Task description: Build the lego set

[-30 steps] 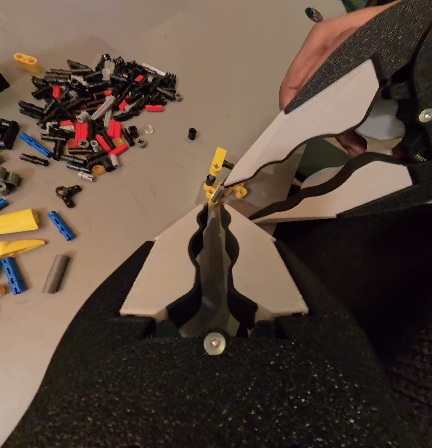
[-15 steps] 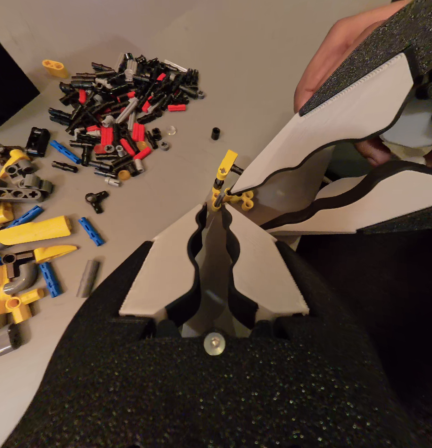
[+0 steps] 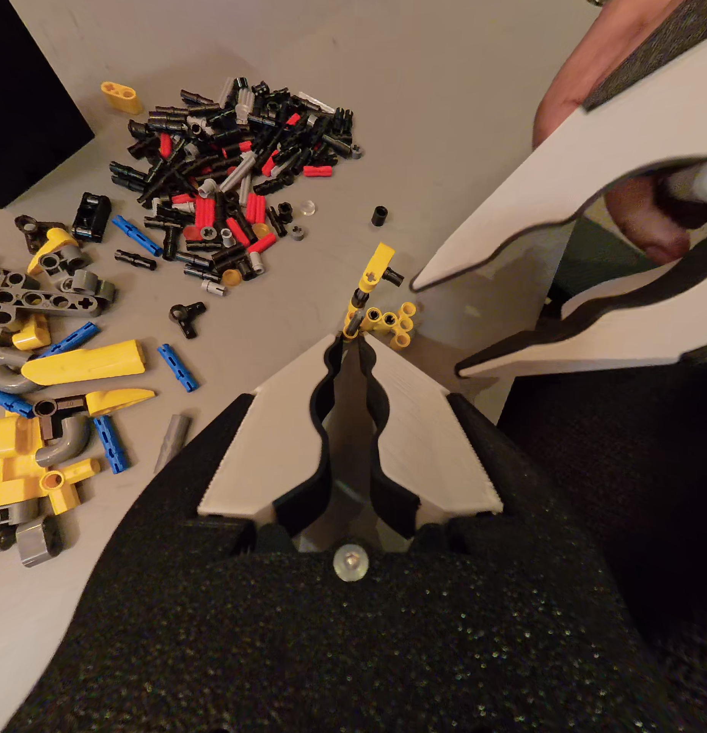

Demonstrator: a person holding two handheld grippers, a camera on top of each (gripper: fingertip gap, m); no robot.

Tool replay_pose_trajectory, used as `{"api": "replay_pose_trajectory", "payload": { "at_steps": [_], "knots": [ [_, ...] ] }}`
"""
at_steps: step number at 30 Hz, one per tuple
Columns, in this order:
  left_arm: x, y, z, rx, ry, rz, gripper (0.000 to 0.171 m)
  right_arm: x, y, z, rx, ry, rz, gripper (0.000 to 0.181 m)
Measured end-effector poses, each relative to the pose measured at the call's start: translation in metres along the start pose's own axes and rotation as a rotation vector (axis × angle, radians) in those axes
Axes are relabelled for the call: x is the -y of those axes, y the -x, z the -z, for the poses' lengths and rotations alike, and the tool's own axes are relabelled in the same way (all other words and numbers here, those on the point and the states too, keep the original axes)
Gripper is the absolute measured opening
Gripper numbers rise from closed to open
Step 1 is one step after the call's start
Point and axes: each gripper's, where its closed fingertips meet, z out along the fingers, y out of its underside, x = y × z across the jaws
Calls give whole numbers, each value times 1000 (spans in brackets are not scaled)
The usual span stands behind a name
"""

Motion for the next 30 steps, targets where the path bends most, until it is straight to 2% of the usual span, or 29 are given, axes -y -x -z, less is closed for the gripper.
{"api": "replay_pose_trajectory", "payload": {
  "at_steps": [4, 10, 17, 30],
  "knots": [
    [0, 0, 0, -10, 3, -14, 7, 3, -22, 12, -48, -97, -80, 34],
    [-1, 0, 0, -34, 12, -50, 7, -10, -33, 5, -23, -144, -216, 34],
    [-1, 0, 0, -69, 26, -119, 7, -24, -32, -11, -55, -117, -178, 34],
    [-1, 0, 0, -110, 31, -109, 7, -22, -33, -11, -96, -122, -200, 34]
  ]
}}
